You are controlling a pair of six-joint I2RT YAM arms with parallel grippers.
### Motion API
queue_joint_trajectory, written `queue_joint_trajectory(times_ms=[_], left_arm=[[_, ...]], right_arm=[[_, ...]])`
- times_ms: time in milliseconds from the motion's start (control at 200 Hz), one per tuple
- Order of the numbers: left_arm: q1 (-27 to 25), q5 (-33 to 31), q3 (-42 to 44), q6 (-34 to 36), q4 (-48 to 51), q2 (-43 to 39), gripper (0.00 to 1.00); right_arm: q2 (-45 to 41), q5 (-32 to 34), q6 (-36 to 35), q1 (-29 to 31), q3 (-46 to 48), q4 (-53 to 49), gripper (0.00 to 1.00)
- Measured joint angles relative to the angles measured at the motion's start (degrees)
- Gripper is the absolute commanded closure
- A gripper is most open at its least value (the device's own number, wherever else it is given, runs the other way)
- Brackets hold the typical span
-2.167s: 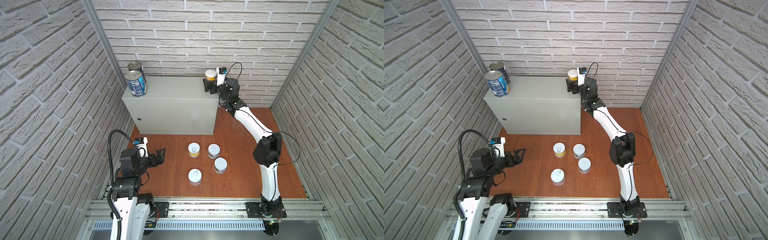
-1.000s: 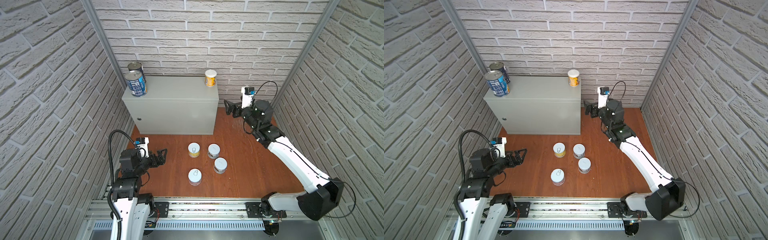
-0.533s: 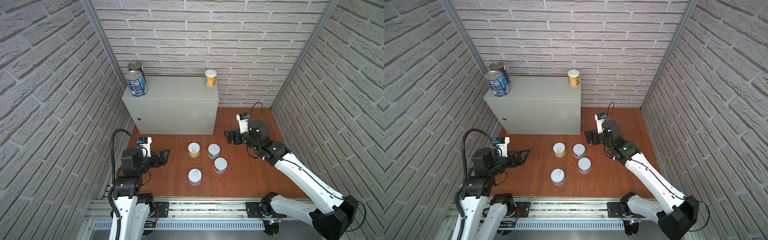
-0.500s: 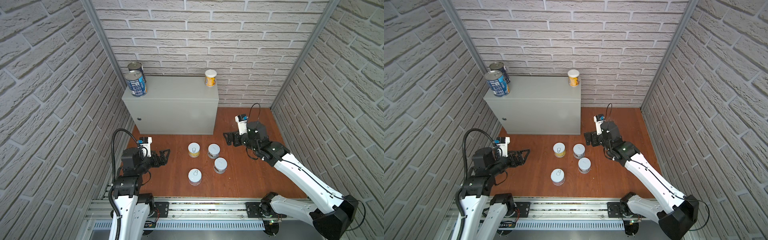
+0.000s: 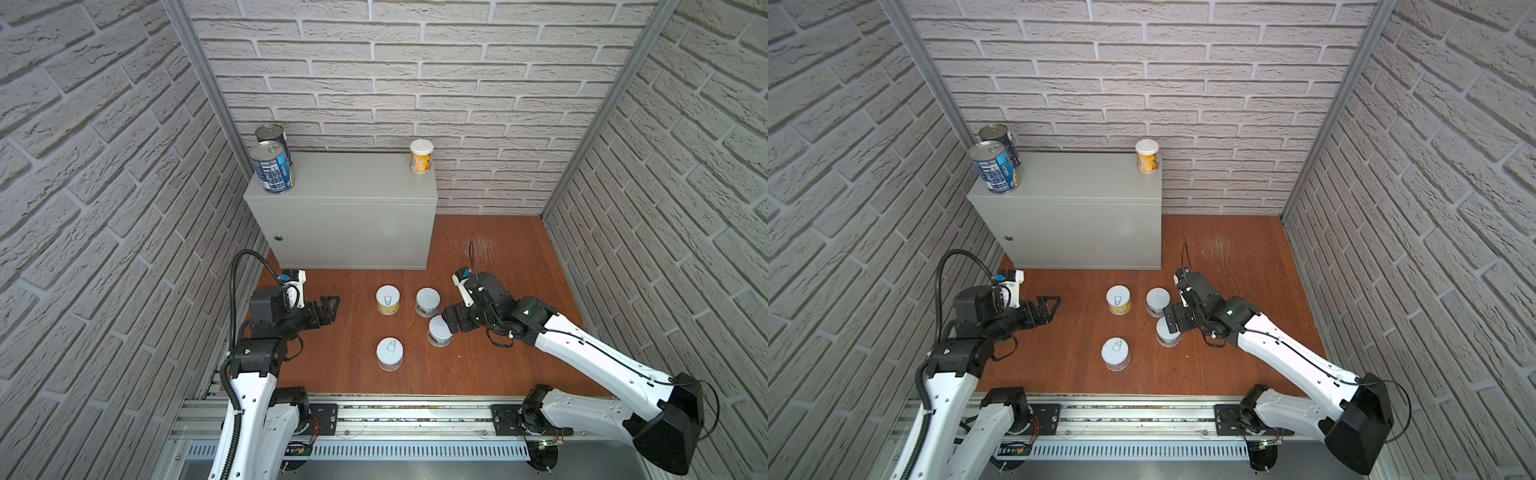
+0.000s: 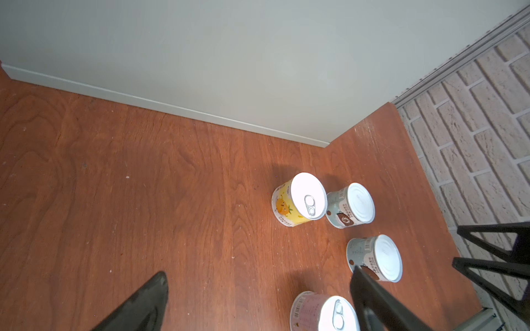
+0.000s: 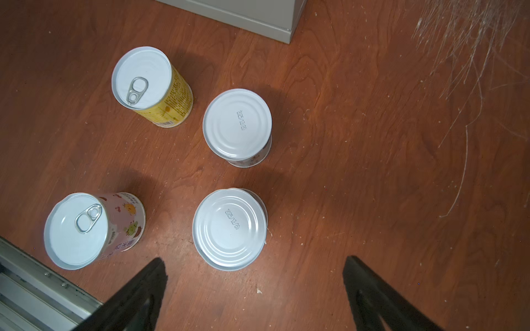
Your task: Place and organize the canned foods onto the counter
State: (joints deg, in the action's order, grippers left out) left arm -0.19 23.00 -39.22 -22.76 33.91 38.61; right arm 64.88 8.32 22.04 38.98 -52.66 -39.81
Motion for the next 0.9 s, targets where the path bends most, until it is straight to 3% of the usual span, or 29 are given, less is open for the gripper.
queue_joint_trajectory(times_ms=[385, 655, 900], left_arm=[[-4.0, -11.65, -4.13, -2.58, -1.55, 4.52, 0.02], [-6.69, -11.56, -7.56, -1.25, -2.12, 12.98, 0.02], [-7.04, -8.66, -7.41, -1.29, -3.06, 13.22, 0.02]], right_arm=[[5.53, 0.7, 4.48, 3.23, 3.28, 2.99, 0.03], [9.99, 2.78, 6.62, 5.33, 3.28, 4.48, 0.08], [13.33, 3.45, 7.96, 6.95, 2.73, 4.48, 0.1]])
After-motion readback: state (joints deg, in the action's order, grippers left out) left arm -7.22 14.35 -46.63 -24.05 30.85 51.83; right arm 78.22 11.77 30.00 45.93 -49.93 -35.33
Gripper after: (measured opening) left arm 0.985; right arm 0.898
